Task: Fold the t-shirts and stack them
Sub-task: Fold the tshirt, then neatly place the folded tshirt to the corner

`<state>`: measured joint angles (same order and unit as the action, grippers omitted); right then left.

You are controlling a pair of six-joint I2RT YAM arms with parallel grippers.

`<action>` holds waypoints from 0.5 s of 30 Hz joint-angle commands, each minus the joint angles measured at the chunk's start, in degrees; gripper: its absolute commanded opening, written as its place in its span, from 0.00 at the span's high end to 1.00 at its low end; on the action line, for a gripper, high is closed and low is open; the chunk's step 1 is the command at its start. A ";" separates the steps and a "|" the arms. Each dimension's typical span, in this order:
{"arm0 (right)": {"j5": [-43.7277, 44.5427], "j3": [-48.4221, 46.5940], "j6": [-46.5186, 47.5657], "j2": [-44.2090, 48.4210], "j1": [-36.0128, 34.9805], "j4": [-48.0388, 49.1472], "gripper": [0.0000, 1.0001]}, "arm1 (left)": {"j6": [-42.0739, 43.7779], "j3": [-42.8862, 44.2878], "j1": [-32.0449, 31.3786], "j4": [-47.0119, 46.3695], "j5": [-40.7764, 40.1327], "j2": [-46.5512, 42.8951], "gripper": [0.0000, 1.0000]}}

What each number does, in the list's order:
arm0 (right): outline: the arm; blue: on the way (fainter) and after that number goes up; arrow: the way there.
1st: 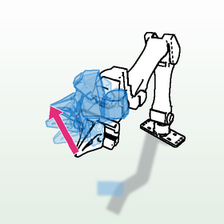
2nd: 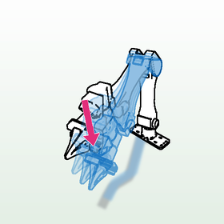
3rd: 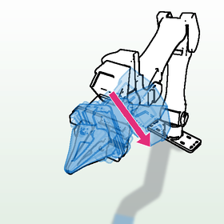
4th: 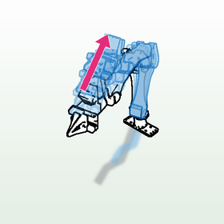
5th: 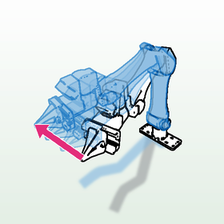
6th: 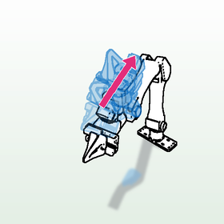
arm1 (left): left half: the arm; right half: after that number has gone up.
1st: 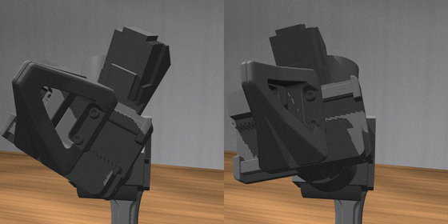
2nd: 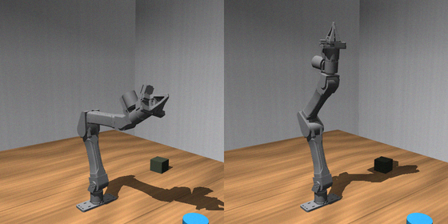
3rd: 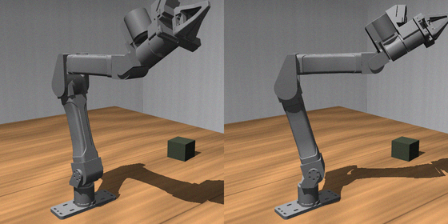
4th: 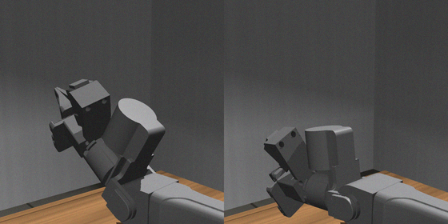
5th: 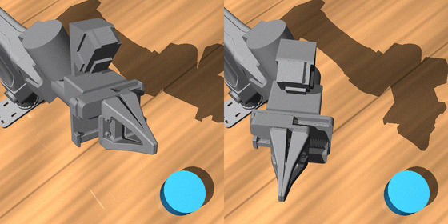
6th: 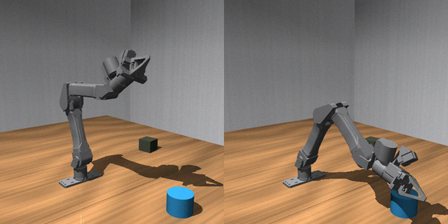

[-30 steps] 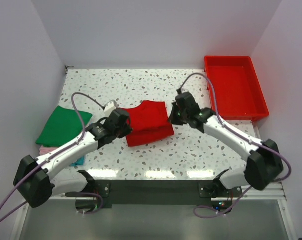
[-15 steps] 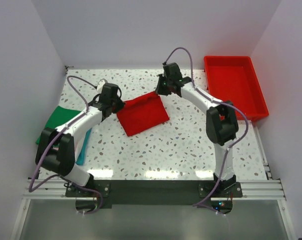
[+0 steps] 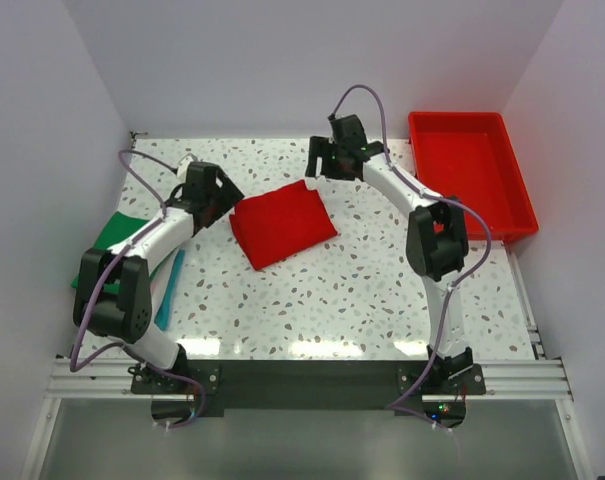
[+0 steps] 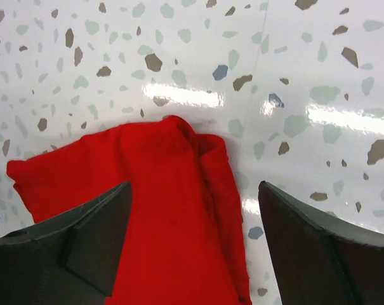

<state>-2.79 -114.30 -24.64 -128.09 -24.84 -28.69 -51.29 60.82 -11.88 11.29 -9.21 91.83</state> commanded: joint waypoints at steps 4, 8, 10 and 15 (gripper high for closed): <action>2.26 11.71 3.64 8.21 -1.00 2.49 0.22 | 1.46 -6.93 -4.46 0.05 -1.07 -1.92 0.16; 1.65 13.31 4.69 6.54 -1.09 2.93 0.24 | 1.98 -9.14 -5.43 -3.29 1.92 0.45 0.14; 1.12 14.28 4.69 5.67 -1.09 3.55 0.25 | 2.33 -8.26 -6.57 -2.94 1.22 2.64 0.13; 0.24 14.63 4.96 3.64 -1.09 3.46 0.27 | 1.10 -7.73 -7.89 -2.06 -0.98 5.72 0.14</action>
<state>-2.28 -99.83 -21.08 -123.24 -25.91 -27.14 -50.76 52.10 -18.92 10.41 -8.64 95.70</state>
